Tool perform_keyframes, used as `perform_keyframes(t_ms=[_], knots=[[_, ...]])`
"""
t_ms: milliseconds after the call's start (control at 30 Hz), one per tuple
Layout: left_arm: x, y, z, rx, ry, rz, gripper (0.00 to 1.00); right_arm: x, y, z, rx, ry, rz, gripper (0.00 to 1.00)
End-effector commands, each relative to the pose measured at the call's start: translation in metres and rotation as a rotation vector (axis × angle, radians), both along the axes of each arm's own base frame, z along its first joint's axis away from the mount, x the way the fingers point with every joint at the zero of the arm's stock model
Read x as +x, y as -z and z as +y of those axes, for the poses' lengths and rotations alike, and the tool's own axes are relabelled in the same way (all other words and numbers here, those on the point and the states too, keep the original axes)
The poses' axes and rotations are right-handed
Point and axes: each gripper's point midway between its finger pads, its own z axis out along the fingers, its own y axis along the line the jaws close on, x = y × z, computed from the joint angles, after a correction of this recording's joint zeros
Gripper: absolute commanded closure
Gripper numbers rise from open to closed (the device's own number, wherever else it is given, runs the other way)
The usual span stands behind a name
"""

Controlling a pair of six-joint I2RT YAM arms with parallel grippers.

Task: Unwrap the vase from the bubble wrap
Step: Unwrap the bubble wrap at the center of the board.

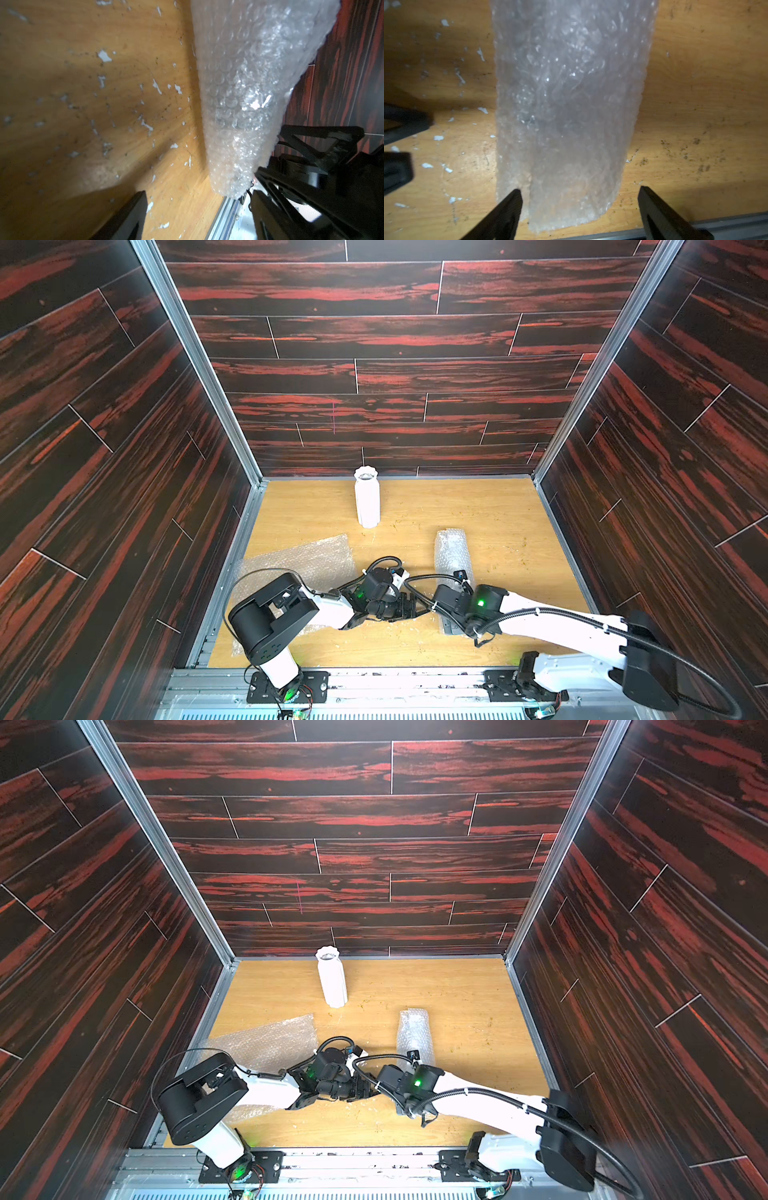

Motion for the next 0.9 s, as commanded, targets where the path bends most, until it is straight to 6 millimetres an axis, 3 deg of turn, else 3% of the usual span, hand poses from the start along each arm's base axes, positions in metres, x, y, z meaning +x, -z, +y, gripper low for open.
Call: perform_keyframes(t_ms=[0,400,533,767,867], knots=[[-0.006,-0.016,-0.004,-0.052,0.041,-0.044,0.19,-0.002,-0.005,-0.014,-0.077,0.047,-0.021,0.19],[-0.006,-0.013,-0.006,-0.072,0.025,-0.035,0.22,-0.017,0.007,-0.014,-0.104,0.002,0.002,0.23],[-0.006,-0.011,-0.012,-0.086,0.035,-0.024,0.22,-0.015,0.009,-0.021,-0.113,0.019,-0.023,0.23],[-0.008,0.000,-0.020,-0.155,0.022,0.045,0.23,-0.005,0.015,-0.014,-0.067,0.021,-0.052,0.25],[-0.009,0.002,-0.018,-0.145,0.020,0.047,0.22,-0.001,0.016,-0.012,-0.060,0.017,-0.060,0.35]])
